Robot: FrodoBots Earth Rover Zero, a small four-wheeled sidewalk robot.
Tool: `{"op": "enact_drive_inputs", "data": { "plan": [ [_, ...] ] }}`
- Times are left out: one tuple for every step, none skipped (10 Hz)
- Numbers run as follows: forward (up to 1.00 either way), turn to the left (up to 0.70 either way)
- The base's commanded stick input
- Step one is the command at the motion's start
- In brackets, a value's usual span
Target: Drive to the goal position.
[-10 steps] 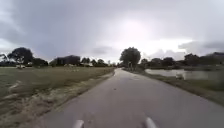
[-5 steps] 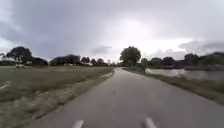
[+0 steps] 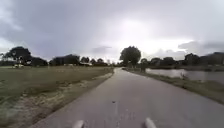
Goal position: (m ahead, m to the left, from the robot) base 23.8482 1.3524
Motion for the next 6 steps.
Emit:
{"op": "enact_drive_inputs", "data": {
  "plan": [
    [1.00, 0.00],
    [1.00, 0.00],
    [1.00, 0.00],
    [1.00, 0.00],
    [1.00, 0.00],
    [1.00, 0.00]
  ]
}}
